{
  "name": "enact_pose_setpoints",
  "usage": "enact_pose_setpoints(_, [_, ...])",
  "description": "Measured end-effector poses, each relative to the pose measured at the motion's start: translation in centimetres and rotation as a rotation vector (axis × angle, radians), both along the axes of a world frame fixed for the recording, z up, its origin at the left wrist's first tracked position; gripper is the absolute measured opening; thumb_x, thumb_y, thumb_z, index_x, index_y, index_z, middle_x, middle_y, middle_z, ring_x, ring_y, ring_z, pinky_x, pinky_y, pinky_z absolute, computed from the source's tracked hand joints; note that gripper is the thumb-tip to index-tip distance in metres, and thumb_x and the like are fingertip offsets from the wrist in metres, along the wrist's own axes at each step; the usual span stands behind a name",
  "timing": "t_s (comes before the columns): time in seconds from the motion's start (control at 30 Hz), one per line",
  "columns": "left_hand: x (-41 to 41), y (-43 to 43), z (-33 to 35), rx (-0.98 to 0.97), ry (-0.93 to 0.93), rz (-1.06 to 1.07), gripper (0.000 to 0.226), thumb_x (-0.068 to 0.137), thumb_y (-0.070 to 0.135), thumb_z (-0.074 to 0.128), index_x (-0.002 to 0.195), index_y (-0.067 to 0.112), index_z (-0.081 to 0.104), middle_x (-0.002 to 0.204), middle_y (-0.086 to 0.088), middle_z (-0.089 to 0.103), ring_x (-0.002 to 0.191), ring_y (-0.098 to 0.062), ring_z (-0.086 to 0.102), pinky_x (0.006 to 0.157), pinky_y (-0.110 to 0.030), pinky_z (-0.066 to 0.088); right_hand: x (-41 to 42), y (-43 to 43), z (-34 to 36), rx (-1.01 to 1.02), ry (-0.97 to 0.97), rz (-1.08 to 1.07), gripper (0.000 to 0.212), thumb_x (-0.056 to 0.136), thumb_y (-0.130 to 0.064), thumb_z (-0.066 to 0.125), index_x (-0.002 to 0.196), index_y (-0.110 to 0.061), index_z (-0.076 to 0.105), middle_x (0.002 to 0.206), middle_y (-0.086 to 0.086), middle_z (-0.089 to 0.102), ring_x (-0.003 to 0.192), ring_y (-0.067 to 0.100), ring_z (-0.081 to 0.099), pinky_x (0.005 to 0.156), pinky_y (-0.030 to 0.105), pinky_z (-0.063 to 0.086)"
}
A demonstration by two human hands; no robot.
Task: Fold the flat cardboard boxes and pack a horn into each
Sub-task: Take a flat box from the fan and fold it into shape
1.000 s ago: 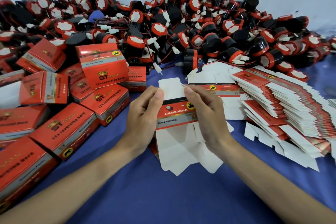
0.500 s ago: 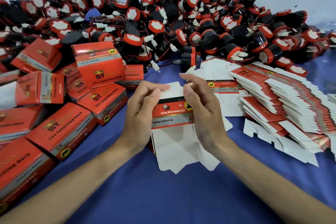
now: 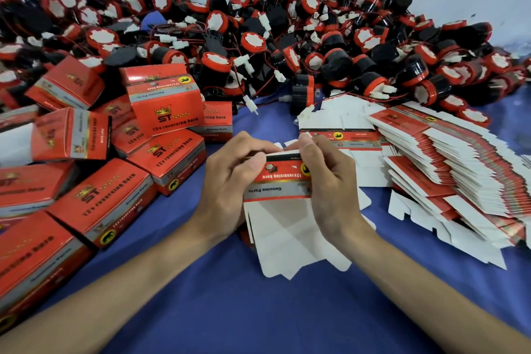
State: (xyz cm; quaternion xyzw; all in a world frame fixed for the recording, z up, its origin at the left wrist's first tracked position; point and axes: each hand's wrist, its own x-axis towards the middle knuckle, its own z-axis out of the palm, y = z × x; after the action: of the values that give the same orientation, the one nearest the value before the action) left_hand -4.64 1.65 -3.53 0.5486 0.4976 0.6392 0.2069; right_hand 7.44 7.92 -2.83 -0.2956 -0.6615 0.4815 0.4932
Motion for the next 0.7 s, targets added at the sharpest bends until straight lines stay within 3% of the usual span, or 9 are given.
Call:
enact_pose_setpoints(0.1, [0.3, -0.1, -0.2, -0.088, 0.094, -0.086, 0.047, 0.079, 0.042, 0.056, 0.111, 0.007, 0.06, 0.097, -0.002, 0.062, 0.09, -0.02, 0.065, 0.076, -0.034, 0.053, 0.4, 0.8, 0.4, -0.114, 0.038, -0.037, 0.037, 0.083, -0.038, 0.056, 0.07, -0.006, 0.065, 0.064, 0.008, 0.061, 0.064, 0.017, 0.059, 0.064, 0.036, 0.047])
enact_pose_setpoints(0.2, [0.7, -0.1, -0.5, -0.107, 0.158, -0.049, 0.052, 0.072, 0.044, 0.068, 0.115, 0.017, 0.055, 0.105, 0.003, 0.066, 0.095, -0.017, 0.067, 0.077, -0.03, 0.056, 0.7, 1.3, 0.7, -0.151, 0.046, -0.015, 0.024, 0.079, -0.039, 0.061, 0.064, -0.022, 0.071, 0.068, 0.002, 0.069, 0.07, 0.023, 0.067, 0.07, 0.045, 0.054])
enact_pose_setpoints(0.33, [0.7, -0.1, -0.5, 0.006, 0.142, 0.042, 0.052, 0.072, 0.041, 0.072, 0.114, 0.013, 0.057, 0.104, -0.001, 0.065, 0.095, -0.017, 0.067, 0.075, -0.025, 0.055, 1.1, 1.3, 0.9, -0.144, 0.109, 0.143, 0.02, 0.083, -0.032, 0.058, 0.088, -0.019, 0.073, 0.091, 0.007, 0.072, 0.087, 0.027, 0.068, 0.08, 0.053, 0.052])
enact_pose_setpoints(0.5, [0.5, -0.1, 0.0, 0.039, 0.013, 0.103, 0.043, 0.072, 0.04, 0.07, 0.109, 0.024, 0.055, 0.101, 0.006, 0.066, 0.092, -0.007, 0.067, 0.074, -0.016, 0.051, 1.2, 0.8, 0.6, -0.034, 0.04, 0.306, 0.041, 0.081, -0.036, 0.061, 0.119, -0.023, 0.054, 0.1, -0.012, 0.067, 0.096, 0.011, 0.064, 0.076, 0.026, 0.052])
enact_pose_setpoints(0.7, [0.4, -0.2, 0.0, 0.032, 0.086, 0.093, 0.044, 0.072, 0.043, 0.07, 0.109, 0.024, 0.055, 0.099, 0.008, 0.066, 0.089, -0.01, 0.067, 0.072, -0.019, 0.052, 1.4, 1.1, 1.2, 0.002, 0.026, 0.279, 0.028, 0.087, -0.026, 0.056, 0.112, -0.014, 0.056, 0.09, -0.014, 0.067, 0.087, 0.005, 0.066, 0.068, 0.019, 0.051])
